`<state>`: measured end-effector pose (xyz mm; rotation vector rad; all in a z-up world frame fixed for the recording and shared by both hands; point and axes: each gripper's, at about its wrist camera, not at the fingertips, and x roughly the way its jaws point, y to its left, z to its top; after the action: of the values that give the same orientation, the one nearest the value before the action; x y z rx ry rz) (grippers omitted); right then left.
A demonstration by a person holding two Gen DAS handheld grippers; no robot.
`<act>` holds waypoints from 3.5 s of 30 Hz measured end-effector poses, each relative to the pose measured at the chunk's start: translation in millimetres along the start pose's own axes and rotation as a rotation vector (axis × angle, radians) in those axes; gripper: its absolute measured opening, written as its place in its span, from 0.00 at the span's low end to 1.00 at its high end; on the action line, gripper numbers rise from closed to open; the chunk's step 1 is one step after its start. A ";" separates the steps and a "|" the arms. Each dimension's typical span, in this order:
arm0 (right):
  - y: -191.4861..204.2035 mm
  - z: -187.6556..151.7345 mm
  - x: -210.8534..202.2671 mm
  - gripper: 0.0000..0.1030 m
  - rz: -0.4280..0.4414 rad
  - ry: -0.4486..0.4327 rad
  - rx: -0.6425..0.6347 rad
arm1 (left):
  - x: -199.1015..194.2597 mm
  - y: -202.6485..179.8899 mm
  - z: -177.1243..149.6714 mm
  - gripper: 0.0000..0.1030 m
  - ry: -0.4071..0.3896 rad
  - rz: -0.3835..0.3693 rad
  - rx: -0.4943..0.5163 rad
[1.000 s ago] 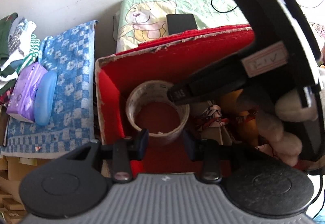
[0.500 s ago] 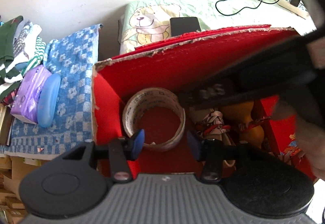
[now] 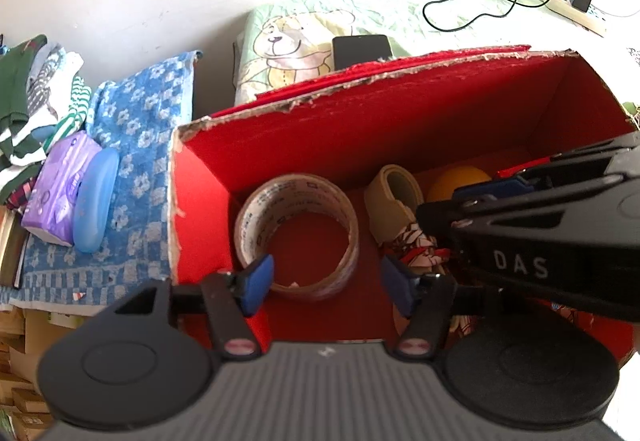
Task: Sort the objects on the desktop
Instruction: 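Lower the tape roll into the red box and open the right gripper, then withdraw the right gripper up out of the red box, then reach the right gripper to the pine cone and close on it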
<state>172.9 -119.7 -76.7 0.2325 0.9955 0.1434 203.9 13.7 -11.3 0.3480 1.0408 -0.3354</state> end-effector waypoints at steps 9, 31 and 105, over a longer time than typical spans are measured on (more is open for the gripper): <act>-10.8 -4.1 -2.3 0.24 -0.032 -0.075 0.048 | -3.6 1.4 -2.9 0.64 -0.014 0.010 -0.028; 2.7 -33.5 -46.9 0.26 -0.056 -0.165 0.112 | -57.0 15.9 -23.5 0.84 -0.096 0.023 -0.137; -41.2 -163.1 -35.3 0.35 0.340 0.152 0.478 | -27.0 -62.5 -147.4 0.49 -0.088 -0.273 0.082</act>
<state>17.0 -146.6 -143.9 0.8401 1.1267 0.2344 50.5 24.3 -63.0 0.2619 0.9912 -0.6339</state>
